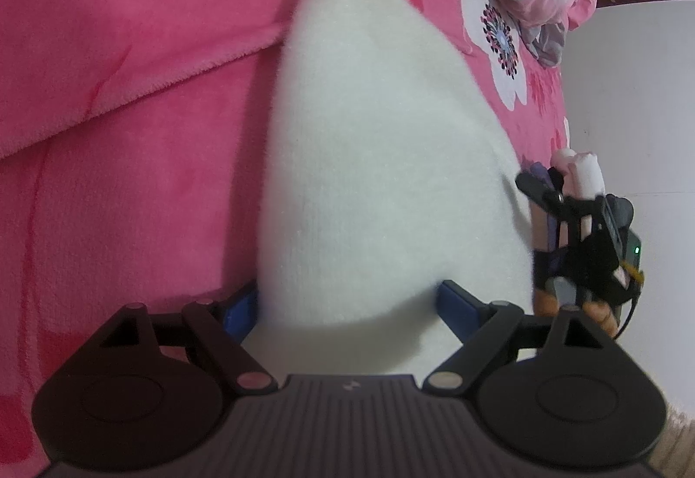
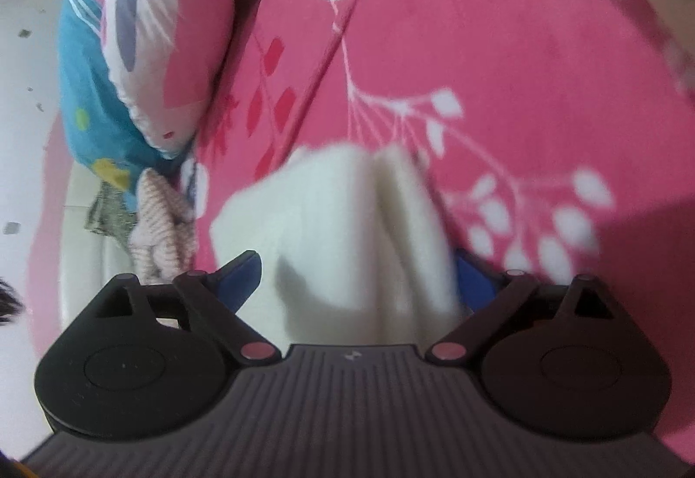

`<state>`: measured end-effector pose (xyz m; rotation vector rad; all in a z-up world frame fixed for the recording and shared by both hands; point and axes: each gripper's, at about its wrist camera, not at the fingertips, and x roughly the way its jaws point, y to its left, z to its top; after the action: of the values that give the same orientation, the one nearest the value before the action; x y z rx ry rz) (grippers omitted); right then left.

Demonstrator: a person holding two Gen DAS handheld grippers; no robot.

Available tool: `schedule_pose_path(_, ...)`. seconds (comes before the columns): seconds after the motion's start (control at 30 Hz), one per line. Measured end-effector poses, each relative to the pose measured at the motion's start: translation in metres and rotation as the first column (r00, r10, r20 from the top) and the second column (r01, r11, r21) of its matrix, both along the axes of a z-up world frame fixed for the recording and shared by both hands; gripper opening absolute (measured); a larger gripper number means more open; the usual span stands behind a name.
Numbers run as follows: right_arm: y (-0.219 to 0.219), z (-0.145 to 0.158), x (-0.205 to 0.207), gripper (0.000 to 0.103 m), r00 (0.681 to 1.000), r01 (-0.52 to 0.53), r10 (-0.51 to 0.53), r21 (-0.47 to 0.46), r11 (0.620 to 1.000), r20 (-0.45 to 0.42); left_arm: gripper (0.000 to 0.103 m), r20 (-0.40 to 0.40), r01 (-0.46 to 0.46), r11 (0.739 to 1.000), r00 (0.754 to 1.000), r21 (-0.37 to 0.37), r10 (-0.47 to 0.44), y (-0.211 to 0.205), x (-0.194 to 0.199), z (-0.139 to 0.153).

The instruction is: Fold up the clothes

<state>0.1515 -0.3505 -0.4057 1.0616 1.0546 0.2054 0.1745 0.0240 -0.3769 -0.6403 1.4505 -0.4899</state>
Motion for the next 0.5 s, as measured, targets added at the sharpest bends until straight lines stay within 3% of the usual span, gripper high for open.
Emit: schedule_pose_path(0.5,0.019,-0.003,-0.022,0.087,0.981,-0.186,0.192,0.145,0.972,-0.026,0.090,0.009,-0.026,1.000,1.000,-0.012,0.026,0.003,-0.003,-0.002)
